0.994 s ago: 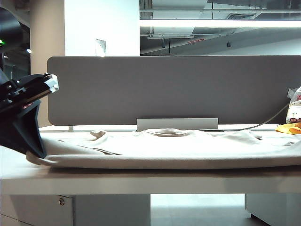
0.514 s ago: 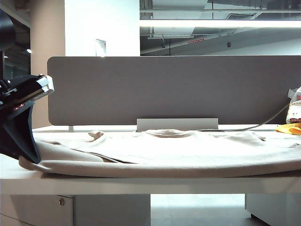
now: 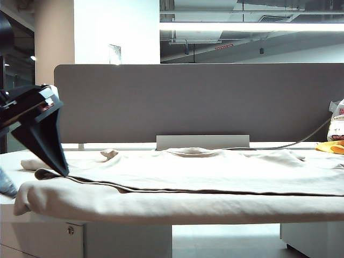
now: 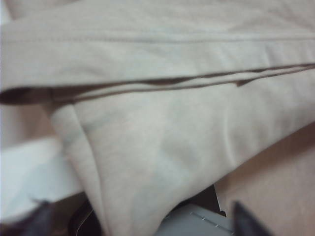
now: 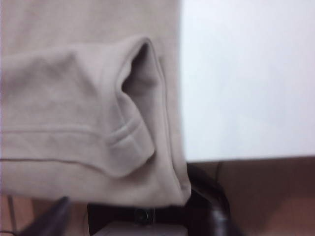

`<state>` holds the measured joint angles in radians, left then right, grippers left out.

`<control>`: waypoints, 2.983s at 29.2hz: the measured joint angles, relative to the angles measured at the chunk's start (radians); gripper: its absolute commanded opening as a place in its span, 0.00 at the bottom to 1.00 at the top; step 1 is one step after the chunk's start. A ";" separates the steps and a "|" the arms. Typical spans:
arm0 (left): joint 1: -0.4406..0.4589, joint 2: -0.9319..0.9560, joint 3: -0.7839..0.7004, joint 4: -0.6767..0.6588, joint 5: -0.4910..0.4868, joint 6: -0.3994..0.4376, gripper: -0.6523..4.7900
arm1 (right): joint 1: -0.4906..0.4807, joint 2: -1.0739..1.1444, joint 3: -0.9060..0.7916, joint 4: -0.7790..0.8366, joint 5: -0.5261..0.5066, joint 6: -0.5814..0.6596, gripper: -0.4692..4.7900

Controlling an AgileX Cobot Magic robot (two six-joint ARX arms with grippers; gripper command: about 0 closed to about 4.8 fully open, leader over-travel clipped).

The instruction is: Fold the bottom side of the T-shirt horizontally towards the center, about one-third of the way, then fold the sleeve back towards the center, creating a straight line along the edge of the T-shirt, and finally fold the bottom of the T-shirt up towards the top, creating a neat rectangle.

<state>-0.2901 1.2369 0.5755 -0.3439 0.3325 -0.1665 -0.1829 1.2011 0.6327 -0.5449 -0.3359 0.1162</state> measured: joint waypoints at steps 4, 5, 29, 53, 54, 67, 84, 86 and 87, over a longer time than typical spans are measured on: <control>0.000 0.000 0.000 0.038 -0.001 -0.004 1.00 | 0.000 0.000 0.000 0.041 -0.001 0.018 0.91; 0.000 0.000 0.000 0.051 0.000 -0.004 1.00 | 0.000 0.000 0.000 0.053 -0.001 0.021 0.91; 0.146 0.243 0.398 0.095 -0.212 -0.028 0.90 | -0.028 0.356 0.346 0.293 0.047 0.116 0.71; 0.344 0.684 0.844 -0.069 -0.159 0.069 0.90 | -0.138 0.782 0.790 0.195 0.052 0.087 0.71; 0.343 0.692 0.850 -0.072 -0.159 0.070 0.90 | -0.138 0.788 0.800 0.194 0.056 0.080 0.71; 0.345 0.780 0.897 -0.065 -0.216 0.100 0.90 | -0.150 0.869 0.871 0.173 0.090 0.047 0.71; 0.344 0.837 0.923 -0.036 -0.232 0.106 0.52 | -0.147 0.910 0.901 0.200 0.130 0.043 0.52; 0.346 0.840 0.923 -0.034 -0.236 0.108 0.38 | -0.148 0.911 0.901 0.199 0.132 0.043 0.33; 0.347 0.841 0.924 -0.033 -0.238 0.110 0.34 | -0.148 0.912 0.901 0.199 0.131 0.043 0.29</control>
<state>0.0570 2.0781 1.4990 -0.3767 0.0940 -0.0566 -0.3309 2.1136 1.5341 -0.3458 -0.2047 0.1596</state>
